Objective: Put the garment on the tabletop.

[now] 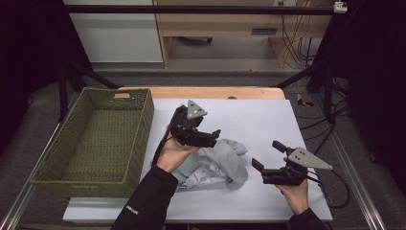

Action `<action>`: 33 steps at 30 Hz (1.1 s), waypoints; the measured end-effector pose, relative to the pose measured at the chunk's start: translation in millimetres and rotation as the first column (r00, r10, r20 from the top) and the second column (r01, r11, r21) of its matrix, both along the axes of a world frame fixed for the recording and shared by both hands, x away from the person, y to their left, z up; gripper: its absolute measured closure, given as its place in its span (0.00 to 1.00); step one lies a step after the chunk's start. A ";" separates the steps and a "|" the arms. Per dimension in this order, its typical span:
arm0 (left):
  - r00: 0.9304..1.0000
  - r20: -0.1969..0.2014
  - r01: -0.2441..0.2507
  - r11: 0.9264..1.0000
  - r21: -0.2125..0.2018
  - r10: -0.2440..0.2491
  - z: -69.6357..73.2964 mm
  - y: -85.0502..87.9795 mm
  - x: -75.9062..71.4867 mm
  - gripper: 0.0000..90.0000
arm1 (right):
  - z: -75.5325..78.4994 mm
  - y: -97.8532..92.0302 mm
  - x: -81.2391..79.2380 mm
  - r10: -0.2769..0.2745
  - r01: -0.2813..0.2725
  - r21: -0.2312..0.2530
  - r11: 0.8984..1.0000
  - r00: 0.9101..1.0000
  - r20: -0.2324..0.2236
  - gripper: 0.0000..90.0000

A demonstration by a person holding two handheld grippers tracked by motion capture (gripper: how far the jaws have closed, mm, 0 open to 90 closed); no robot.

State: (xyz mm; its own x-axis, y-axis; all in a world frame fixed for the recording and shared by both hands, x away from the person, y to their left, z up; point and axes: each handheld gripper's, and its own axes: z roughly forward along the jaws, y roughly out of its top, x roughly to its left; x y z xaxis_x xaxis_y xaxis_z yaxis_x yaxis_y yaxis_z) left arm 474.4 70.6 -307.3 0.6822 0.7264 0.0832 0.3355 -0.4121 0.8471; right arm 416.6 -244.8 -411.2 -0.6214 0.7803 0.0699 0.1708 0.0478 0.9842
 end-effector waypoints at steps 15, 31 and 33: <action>0.988 0.145 -0.019 0.968 -0.251 0.057 -53.6 47.6 -45.5 0.08 | -1.0 -3.0 0.7 -0.014 0.014 0.009 1.000 1.000 0.000 0.00; 0.989 0.143 0.018 0.961 -0.277 0.022 -89.7 69.6 -65.3 0.05 | -3.4 -4.3 0.7 -0.010 0.010 0.005 1.000 1.000 0.010 0.00; 0.990 0.138 0.013 0.959 -0.284 0.028 -90.8 71.8 -65.2 0.05 | -3.0 -4.8 0.6 -0.015 0.015 0.011 1.000 1.000 0.008 0.00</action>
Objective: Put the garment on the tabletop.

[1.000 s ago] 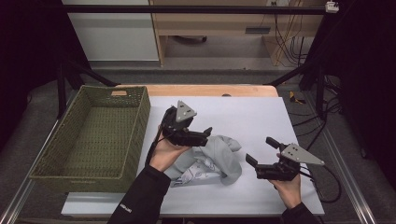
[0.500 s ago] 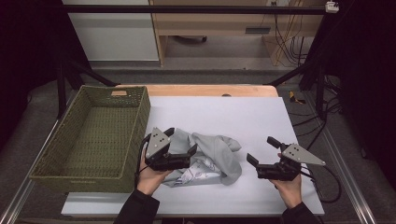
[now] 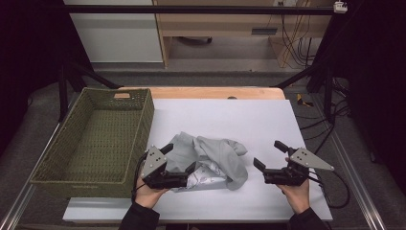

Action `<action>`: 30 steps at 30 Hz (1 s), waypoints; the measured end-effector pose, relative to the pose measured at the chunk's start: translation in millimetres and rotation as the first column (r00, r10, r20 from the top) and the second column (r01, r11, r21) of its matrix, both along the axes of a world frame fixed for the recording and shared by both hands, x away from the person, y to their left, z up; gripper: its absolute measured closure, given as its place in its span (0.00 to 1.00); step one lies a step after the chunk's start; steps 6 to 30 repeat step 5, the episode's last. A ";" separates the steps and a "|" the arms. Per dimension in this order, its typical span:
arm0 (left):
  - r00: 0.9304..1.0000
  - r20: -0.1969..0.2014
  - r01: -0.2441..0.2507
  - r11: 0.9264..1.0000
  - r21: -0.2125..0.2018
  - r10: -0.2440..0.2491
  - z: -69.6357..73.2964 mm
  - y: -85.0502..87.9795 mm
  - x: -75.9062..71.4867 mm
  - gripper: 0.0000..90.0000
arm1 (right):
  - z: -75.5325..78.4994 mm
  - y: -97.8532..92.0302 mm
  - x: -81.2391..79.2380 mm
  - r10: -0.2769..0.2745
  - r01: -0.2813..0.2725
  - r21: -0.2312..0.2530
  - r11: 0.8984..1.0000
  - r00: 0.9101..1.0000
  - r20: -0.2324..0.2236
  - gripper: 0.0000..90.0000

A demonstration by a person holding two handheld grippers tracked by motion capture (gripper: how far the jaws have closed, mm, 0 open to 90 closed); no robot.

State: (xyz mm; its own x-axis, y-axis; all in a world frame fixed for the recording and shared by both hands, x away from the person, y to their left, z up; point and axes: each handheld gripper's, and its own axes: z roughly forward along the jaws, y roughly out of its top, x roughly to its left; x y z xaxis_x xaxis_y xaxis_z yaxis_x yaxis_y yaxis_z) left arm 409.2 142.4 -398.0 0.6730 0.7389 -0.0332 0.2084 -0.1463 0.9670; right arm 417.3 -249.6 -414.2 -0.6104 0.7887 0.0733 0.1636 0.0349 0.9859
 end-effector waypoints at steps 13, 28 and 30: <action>1.000 -0.003 -0.008 1.000 0.000 0.008 -2.2 1.8 1.4 0.05 | -1.7 0.2 0.6 0.003 -0.003 -0.007 1.000 1.000 -0.007 0.00; 1.000 -0.003 -0.008 1.000 0.000 0.008 -2.2 1.8 1.4 0.05 | -1.7 0.2 0.6 0.003 -0.003 -0.007 1.000 1.000 -0.007 0.00; 1.000 -0.003 -0.008 1.000 0.000 0.008 -2.2 1.8 1.4 0.05 | -1.7 0.2 0.6 0.003 -0.003 -0.007 1.000 1.000 -0.007 0.00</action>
